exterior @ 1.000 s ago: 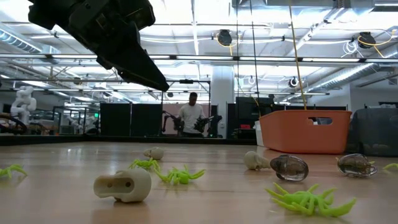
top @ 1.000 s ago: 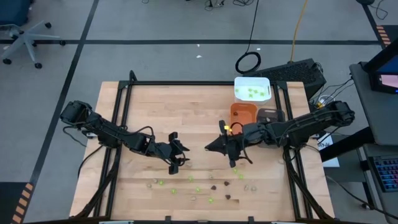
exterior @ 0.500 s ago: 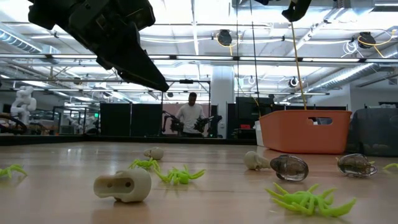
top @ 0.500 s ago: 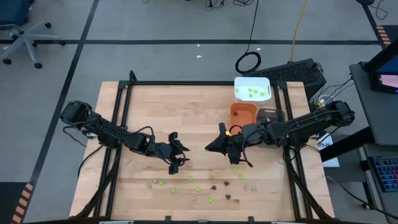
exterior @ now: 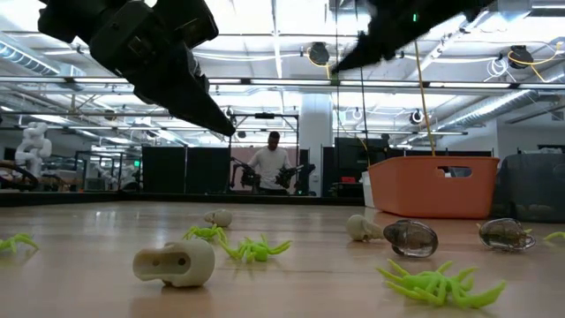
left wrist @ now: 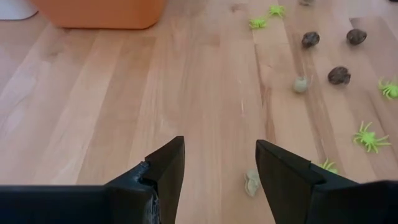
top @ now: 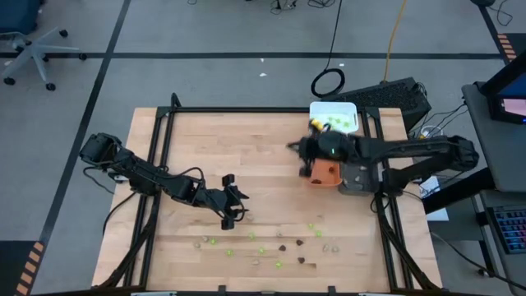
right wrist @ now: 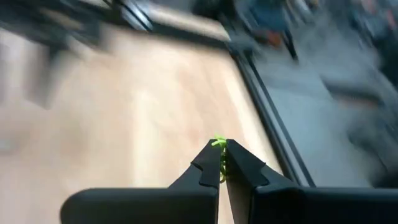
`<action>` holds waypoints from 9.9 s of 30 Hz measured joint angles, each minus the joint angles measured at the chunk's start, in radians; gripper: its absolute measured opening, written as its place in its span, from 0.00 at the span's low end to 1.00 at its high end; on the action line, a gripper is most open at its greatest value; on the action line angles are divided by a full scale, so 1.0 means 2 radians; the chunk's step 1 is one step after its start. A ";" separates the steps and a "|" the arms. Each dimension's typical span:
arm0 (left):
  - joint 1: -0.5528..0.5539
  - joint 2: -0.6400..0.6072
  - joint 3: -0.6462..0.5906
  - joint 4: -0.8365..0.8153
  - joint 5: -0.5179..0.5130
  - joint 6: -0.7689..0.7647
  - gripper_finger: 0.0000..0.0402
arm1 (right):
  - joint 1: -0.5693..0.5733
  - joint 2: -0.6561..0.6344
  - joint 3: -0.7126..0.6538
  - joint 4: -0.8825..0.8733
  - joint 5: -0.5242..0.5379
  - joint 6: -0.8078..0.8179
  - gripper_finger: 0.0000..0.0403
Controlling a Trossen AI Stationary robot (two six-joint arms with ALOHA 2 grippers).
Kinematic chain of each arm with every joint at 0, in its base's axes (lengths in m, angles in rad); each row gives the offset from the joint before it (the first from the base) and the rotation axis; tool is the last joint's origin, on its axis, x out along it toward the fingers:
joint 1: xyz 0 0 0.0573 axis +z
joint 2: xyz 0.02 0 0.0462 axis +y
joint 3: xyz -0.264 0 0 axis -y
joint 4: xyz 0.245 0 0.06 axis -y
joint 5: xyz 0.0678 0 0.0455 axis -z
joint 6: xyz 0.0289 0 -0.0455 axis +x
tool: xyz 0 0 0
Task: Sort Halloween decoration
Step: Put the green spider toy into the white bin, then put the white skull toy into the black bin, then put the green spider toy into the white bin
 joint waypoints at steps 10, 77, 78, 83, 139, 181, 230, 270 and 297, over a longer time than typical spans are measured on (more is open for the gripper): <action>0.000 0.000 0.000 -0.011 0.000 0.004 0.49 | -0.233 -0.014 0.000 -0.151 -0.075 0.014 0.00; -0.033 0.156 0.001 0.079 0.006 -0.026 0.24 | -0.034 -0.028 -0.001 -0.109 -0.078 0.127 0.44; -0.033 0.158 0.001 0.081 0.006 -0.022 0.21 | -0.030 -0.028 -0.001 -0.109 -0.078 0.128 0.44; -0.033 0.160 0.001 0.090 0.006 -0.009 0.05 | -0.012 -0.028 -0.001 -0.109 -0.077 0.136 0.44; -0.045 0.087 0.001 0.150 -0.098 0.152 0.04 | 0.153 0.302 -0.001 0.322 -0.144 0.331 0.03; -0.084 0.006 0.000 0.040 -0.165 0.041 0.44 | 0.223 0.094 -0.001 0.140 -0.021 -0.127 0.06; -0.084 0.007 0.000 0.034 -0.164 0.020 0.44 | 0.189 -0.152 -0.001 -0.331 0.080 0.223 0.06; -0.084 0.007 0.000 0.034 -0.086 -0.024 0.44 | 0.086 -0.153 -0.139 -0.548 0.036 0.526 0.07; -0.152 0.114 0.001 0.093 -0.082 -0.062 0.44 | 0.178 -0.132 0.006 -0.346 0.118 0.422 0.41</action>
